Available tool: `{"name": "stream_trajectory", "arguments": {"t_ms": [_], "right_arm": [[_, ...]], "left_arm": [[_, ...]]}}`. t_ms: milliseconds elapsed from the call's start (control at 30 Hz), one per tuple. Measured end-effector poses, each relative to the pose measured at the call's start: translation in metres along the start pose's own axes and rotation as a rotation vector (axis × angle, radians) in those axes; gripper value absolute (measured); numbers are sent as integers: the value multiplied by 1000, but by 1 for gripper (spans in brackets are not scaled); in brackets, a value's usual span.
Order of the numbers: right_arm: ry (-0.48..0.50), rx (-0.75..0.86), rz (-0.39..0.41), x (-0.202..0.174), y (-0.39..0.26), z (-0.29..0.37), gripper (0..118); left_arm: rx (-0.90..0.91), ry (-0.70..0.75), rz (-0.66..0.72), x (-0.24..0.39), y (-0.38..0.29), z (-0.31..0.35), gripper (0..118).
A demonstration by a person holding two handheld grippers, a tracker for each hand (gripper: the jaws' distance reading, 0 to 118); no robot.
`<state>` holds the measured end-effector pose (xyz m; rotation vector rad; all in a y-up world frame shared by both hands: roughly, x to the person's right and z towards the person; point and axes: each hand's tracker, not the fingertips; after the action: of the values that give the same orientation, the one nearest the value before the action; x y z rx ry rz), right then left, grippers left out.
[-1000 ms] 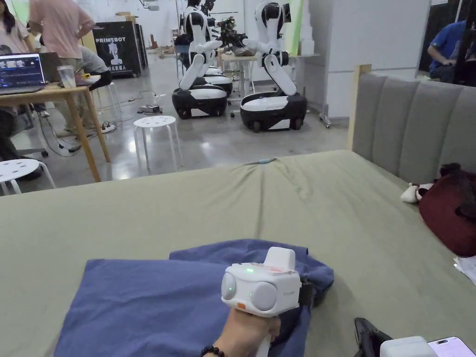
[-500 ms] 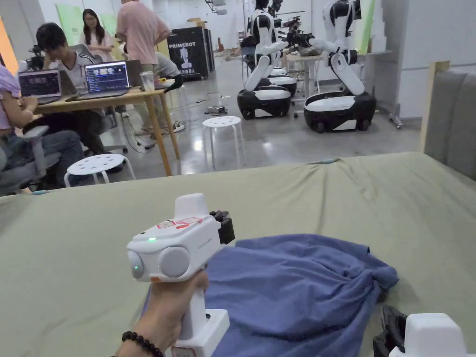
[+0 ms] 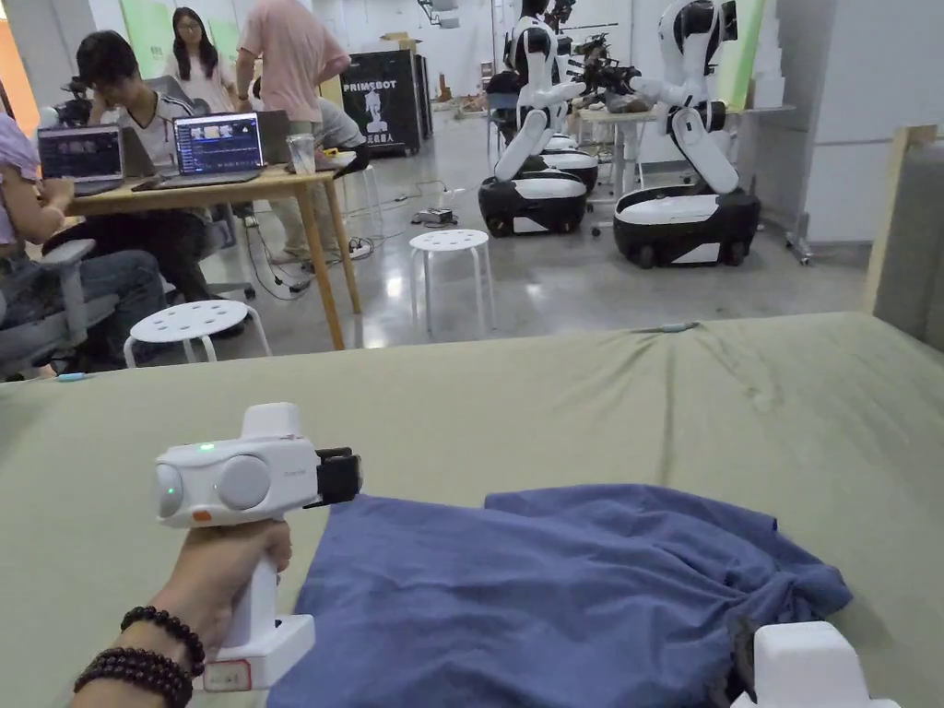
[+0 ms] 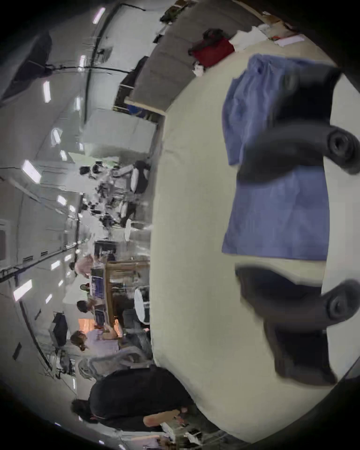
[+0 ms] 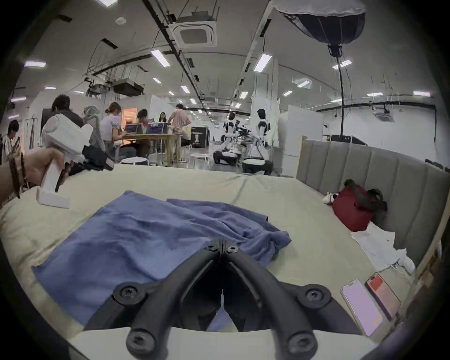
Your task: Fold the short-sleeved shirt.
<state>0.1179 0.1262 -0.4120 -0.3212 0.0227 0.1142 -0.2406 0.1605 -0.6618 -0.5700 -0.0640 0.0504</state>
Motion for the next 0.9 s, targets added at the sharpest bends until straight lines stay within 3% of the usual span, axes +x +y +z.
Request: {"name": "stream_trajectory", "arguments": {"t_ms": [33, 67, 433, 533, 600, 633, 667, 733, 867, 900], "right_arm": [[-5, -12, 7, -4, 4, -16, 1], [-1, -30, 20, -7, 8, -29, 1], [58, -65, 93, -23, 23, -103, 1], [69, -72, 85, -21, 19, -104, 1], [70, -81, 72, -19, 18, -106, 1], [70, -91, 65, -17, 17, -107, 1], [69, -98, 58, -17, 18, -105, 1], [77, -106, 46, -11, 19, -100, 1], [74, -120, 17, 9, 21, -81, 1], [60, -125, 3, 17, 19, -77, 8]], "left_arm": [[-20, 1, -22, -2, -2, -19, 113], [-23, 12, -28, 1, -5, -29, 118], [-163, 122, -52, 5, -16, -148, 111], [-268, 148, -78, 13, -21, -163, 87], [-220, 113, -129, 21, -15, -152, 74], [-230, 30, -148, 29, -9, -145, 49], [-224, 23, -169, 37, -6, -140, 4], [-180, 138, -248, 54, -2, -122, 1], [-149, 54, -202, 60, 18, -77, 1], [-107, 57, -186, 60, 25, -61, 1]]}}
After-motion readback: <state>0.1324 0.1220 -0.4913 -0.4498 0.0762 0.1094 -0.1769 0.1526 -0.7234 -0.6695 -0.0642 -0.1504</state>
